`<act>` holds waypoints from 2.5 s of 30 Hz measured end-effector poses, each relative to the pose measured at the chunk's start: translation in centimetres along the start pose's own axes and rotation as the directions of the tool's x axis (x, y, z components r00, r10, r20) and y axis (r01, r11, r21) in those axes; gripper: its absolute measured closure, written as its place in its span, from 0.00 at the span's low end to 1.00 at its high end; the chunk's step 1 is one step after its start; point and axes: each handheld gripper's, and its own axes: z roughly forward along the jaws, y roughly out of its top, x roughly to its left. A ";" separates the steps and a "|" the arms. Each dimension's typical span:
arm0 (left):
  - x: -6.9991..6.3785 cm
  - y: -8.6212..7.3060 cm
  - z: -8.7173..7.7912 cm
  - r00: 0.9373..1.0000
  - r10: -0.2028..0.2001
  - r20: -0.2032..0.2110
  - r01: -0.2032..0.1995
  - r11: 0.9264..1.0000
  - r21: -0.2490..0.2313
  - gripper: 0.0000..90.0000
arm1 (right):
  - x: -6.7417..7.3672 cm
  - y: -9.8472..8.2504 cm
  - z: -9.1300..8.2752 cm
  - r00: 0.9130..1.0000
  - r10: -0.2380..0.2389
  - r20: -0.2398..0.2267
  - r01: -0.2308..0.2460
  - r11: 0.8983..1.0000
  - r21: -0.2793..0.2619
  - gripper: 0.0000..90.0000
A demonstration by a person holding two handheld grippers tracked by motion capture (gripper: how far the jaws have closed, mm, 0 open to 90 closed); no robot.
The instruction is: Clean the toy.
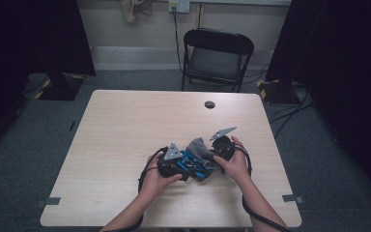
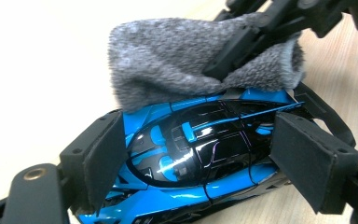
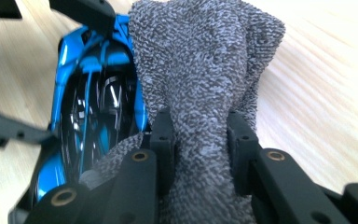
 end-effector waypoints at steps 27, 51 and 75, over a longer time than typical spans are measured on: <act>0.1 0.0 0.0 1.000 0.002 0.005 -0.002 1.000 0.002 0.20 | -1.0 1.8 0.6 0.997 0.058 0.054 -0.056 0.997 -0.045 0.77; 0.1 0.1 0.0 1.000 0.006 0.010 -0.006 1.000 0.005 0.20 | 0.3 3.5 3.8 1.000 -0.005 0.008 0.005 1.000 -0.026 0.77; 0.1 0.1 0.1 1.000 0.003 0.011 -0.003 1.000 0.003 0.20 | 0.3 2.0 2.2 1.000 -0.027 -0.007 0.027 0.999 -0.026 0.77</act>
